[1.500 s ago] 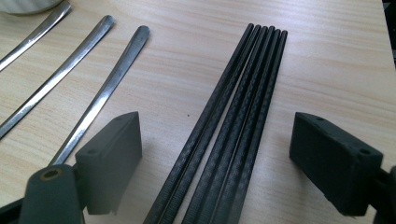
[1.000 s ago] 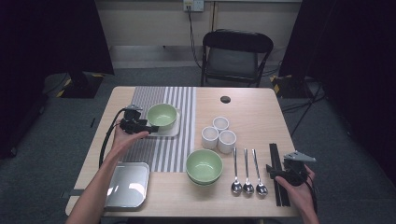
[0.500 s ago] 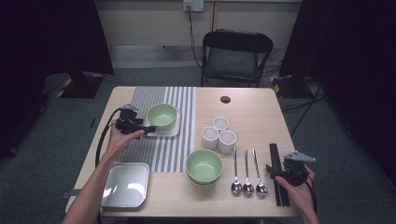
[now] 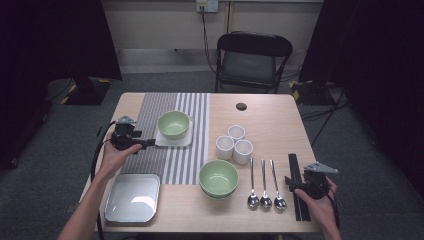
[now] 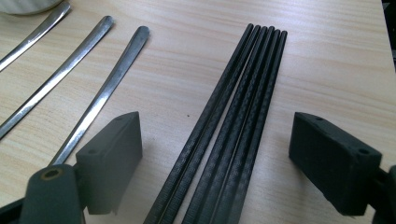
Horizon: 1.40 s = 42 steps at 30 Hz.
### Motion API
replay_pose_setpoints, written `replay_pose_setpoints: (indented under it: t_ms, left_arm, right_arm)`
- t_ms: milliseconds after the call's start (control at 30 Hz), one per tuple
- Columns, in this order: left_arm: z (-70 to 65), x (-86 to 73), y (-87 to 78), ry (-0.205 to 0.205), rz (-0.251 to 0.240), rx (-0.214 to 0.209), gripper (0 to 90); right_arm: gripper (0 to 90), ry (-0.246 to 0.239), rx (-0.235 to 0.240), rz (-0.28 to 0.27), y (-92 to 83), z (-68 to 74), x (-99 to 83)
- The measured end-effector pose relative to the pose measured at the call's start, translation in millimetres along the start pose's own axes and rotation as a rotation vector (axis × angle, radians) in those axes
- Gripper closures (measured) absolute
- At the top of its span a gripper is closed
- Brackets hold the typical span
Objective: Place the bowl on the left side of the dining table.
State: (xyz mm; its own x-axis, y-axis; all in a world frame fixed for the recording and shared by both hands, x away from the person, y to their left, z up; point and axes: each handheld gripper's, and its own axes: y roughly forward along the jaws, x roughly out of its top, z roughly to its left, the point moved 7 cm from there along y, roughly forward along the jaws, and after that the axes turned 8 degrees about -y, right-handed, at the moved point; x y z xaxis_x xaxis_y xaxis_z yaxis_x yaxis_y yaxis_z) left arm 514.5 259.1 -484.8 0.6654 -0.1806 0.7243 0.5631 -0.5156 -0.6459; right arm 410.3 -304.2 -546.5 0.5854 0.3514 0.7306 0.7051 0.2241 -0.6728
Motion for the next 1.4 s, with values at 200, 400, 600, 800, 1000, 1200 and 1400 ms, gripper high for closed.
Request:
replay_pose_setpoints:
  t_ms: [200, 400, 600, 800, 1000, 1200, 1400]
  left_arm:
    - [14.1, -18.6, -13.1, -0.028, -0.039, 0.054, 22.4]
    - [28.1, -41.3, -17.0, -0.020, -0.010, 0.097, 22.7]
    - [45.9, -61.1, -10.1, -0.026, 0.068, 0.133, 21.9]
    - [56.7, -70.2, -6.6, -0.008, 0.053, 0.165, 19.8]
    - [59.3, -72.1, -4.8, 0.016, 0.025, 0.179, 14.1]
    - [60.6, -73.0, -3.8, 0.022, -0.003, 0.165, 12.0]
    - [61.4, -73.0, -3.9, 0.024, 0.000, 0.170, 11.9]
  right_arm:
    - [16.4, 0.000, 0.001, 0.000, 0.0, 0.0, 0.0]
    - [16.5, 0.001, -0.001, 0.000, 0.0, 0.1, 0.0]
    - [16.6, 0.008, -0.008, -0.001, 0.1, 0.6, 0.3]
    - [17.7, 0.012, -0.011, 0.004, -0.1, 0.3, 0.4]
    - [22.8, 0.029, -0.006, 0.017, -2.4, -0.9, 4.1]
    - [25.5, 0.043, 0.014, -0.027, -16.3, 1.0, 13.6]
    - [30.9, 0.009, 0.035, -0.049, -25.0, 14.6, 23.7]
